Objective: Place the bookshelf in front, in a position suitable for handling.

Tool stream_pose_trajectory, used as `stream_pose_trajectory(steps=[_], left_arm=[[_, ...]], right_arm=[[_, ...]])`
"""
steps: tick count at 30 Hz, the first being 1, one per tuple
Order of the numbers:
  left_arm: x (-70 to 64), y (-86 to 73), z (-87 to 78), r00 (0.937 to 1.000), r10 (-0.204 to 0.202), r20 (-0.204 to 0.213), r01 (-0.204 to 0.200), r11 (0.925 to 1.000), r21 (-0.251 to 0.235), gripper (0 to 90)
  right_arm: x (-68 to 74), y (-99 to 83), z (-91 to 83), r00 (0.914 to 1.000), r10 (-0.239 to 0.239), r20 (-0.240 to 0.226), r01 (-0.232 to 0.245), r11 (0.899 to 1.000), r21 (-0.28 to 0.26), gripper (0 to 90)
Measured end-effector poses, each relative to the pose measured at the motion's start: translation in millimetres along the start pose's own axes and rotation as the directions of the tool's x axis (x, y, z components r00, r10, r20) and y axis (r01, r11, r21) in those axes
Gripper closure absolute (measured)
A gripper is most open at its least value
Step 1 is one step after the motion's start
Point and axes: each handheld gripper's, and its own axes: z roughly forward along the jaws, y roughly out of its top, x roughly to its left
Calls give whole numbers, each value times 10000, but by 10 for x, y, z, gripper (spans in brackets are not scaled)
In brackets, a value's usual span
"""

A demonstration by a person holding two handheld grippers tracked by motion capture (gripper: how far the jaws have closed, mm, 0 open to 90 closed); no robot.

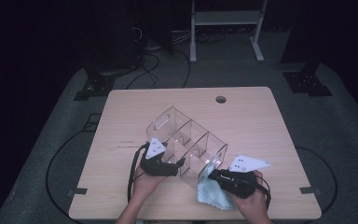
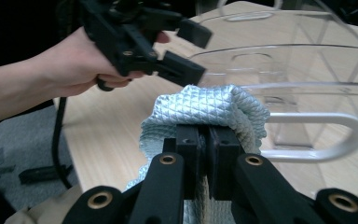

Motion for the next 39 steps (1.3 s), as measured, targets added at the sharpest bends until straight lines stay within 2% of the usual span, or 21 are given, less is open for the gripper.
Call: stream_pose_trajectory(steps=[4,6,11,17,20,22,26,29,31,33,37,39], left_arm=[[4,0,-3,10000,62,-9,-62,10000,45,90],[3,-1,-3,10000,55,-10,-55,10000,25,90],[4,-2,-2,10000,56,-4,-56,10000,10,90],[7,-3,-1,10000,64,26,-64,10000,8,90],[4,-2,0,10000,41,21,-41,10000,4,91],[4,-3,0,10000,41,14,-41,10000,-6,91],[7,-4,0,10000,65,24,-65,10000,-25,90],[6,-7,3,10000,43,45,-42,10000,-59,90],[6,-7,5,10000,52,67,-51,10000,-71,90],[9,-9,3,9999,58,92,-57,10000,-69,90],[14,-2,-2,9999,88,115,-88,10000,15,91],[12,-2,-2,9999,94,102,-94,10000,21,91]], right_arm=[[-26,-56,14,10000,28,84,-28,10000,28,845],[-21,-102,47,10000,62,-70,-61,9998,166,846],[-21,-229,178,10000,33,49,-38,9957,921,845],[0,-198,152,10000,-60,44,56,9968,792,845],[-48,-215,161,10000,-7,-51,11,9964,852,845],[-99,-238,171,9999,48,93,-58,9947,1030,844],[-281,-261,140,9967,370,726,-444,9938,1024,844],[-419,-257,97,9916,1007,810,-1071,9910,802,844],[-418,-264,90,9913,1129,671,-1178,9903,741,844],[-340,-259,114,9953,911,334,-935,9923,812,844],[-304,-255,129,9966,754,332,-780,9930,884,844],[-348,-253,115,9955,799,511,-840,9928,850,844]])
